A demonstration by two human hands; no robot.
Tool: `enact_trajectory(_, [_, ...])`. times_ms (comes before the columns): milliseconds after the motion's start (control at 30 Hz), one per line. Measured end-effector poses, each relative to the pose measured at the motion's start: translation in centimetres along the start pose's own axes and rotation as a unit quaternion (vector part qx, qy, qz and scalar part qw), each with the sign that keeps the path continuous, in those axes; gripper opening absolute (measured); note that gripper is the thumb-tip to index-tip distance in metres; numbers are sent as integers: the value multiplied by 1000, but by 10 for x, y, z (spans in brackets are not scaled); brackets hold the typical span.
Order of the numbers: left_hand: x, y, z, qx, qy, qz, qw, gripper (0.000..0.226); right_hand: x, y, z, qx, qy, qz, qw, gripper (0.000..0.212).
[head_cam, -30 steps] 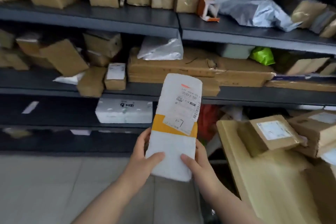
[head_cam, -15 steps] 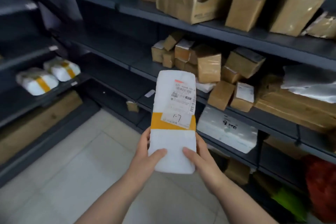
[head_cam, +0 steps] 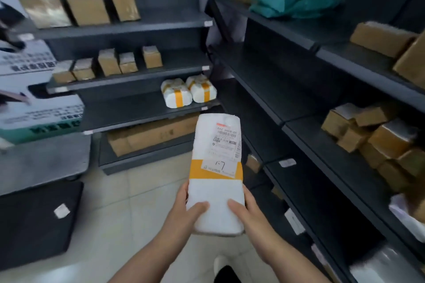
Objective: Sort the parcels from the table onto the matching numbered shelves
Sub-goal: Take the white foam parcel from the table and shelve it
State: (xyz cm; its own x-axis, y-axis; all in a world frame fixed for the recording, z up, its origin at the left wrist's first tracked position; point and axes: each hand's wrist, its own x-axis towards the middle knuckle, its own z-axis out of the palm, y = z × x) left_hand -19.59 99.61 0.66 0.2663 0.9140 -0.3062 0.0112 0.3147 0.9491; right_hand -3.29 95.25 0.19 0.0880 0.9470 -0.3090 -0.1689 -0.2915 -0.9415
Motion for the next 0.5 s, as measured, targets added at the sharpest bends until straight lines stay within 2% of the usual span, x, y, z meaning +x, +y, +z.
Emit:
enact_trajectory(67, [25,3,-1,-10,31,-6,999,69,33,-8,-2,-5,-27,21,999,51])
enact_trajectory(200, [74,13,0,-16,73,-25,997,72,96,-28,-8,-44,-74,58,995,67])
enact_trajectory(333, [120,27,0,-38,111,-32,993,69,157,-47,-12,-81,-100,69,989,73])
enact_trajectory(433, [149,37,-4,-57,146,-26,987,63,196,-57,-8,-100,-107,72,986,64])
enact_trajectory(500, [164,44,-10,-66,158,-25,985,49,219,-62,-1,-104,-113,76,985,50])
